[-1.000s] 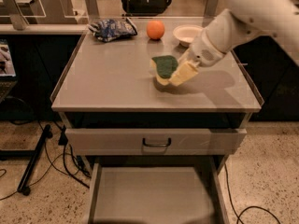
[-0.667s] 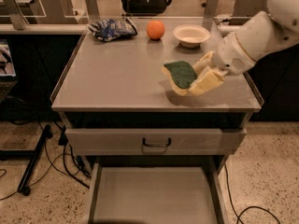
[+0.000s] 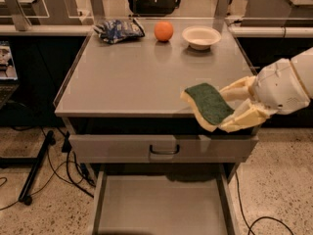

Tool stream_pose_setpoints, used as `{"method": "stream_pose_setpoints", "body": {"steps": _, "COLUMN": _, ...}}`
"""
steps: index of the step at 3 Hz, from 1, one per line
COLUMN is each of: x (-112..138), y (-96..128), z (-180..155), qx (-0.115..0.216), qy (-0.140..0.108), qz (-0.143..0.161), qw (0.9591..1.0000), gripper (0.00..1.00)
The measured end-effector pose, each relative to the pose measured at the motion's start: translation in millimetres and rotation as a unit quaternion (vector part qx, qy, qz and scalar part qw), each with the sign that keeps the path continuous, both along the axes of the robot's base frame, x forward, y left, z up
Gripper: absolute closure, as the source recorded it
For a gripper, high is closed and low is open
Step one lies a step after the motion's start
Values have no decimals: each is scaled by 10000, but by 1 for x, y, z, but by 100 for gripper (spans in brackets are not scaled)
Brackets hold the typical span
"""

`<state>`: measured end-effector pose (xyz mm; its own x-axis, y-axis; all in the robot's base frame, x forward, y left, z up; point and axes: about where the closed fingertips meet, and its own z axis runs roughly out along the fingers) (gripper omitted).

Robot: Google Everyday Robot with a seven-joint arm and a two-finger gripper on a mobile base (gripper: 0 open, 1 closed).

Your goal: Place sponge into middle drawer

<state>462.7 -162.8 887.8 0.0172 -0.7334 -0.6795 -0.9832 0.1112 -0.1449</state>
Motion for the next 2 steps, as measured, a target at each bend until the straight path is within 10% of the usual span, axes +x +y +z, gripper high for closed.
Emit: {"method": "stream_pose_setpoints", "body": {"steps": 2, "x": -65, "y": 14, "z": -20, "qx": 730, "qy": -215, "qz": -1071, "qw": 9913, "gripper": 100}}
